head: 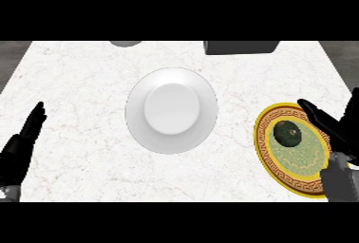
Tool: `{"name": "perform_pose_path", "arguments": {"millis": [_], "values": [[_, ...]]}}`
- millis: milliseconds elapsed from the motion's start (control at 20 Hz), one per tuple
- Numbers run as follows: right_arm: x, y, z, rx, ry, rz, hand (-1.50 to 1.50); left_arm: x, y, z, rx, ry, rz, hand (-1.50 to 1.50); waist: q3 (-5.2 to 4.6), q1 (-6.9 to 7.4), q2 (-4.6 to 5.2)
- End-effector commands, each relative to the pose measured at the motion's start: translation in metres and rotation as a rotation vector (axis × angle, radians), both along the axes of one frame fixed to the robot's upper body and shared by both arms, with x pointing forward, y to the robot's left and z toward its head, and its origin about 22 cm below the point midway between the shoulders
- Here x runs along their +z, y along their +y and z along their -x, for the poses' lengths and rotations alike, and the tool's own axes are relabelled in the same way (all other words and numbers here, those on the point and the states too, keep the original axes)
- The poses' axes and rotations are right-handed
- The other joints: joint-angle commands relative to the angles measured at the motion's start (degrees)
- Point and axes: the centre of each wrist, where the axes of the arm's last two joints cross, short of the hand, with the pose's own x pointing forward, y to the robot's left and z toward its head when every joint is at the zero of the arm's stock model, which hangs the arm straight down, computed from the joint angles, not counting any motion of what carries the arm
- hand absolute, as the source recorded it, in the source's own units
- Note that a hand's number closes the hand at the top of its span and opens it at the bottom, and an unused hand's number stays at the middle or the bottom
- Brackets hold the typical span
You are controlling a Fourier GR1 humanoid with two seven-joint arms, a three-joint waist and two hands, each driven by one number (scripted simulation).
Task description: Pick the squash from the plate and place it in the plate
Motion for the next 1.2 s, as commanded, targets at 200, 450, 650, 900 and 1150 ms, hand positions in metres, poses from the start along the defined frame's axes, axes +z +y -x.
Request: {"name": "perform_pose_path", "arguments": {"millis": [200,450,650,900,1150], "values": [[0.001,0.041,0.043,-0.518,-0.175,-0.003,-1.50,-0.011,-0.015,0.020,-0.027,0.027,-0.013,0.00,0.04,1.51,-0.35],[-0.007,0.063,0.092,-0.378,-0.085,0.056,-1.50,-0.024,-0.008,0.018,-0.035,0.013,-0.023,0.00,-0.06,2.21,0.21],[-0.028,0.051,0.133,-0.282,0.202,0.144,-1.50,-0.016,-0.011,0.025,-0.017,0.021,-0.031,0.00,-0.18,2.28,0.18],[-0.022,0.030,0.145,-0.193,0.441,0.227,-1.50,-0.021,-0.029,0.010,-0.069,0.015,-0.019,0.00,-0.38,2.77,0.82],[0.022,0.003,0.142,-0.148,0.600,0.202,-1.50,-0.002,-0.031,0.009,-0.054,0.003,-0.023,0.00,-0.26,3.47,0.58]]}}
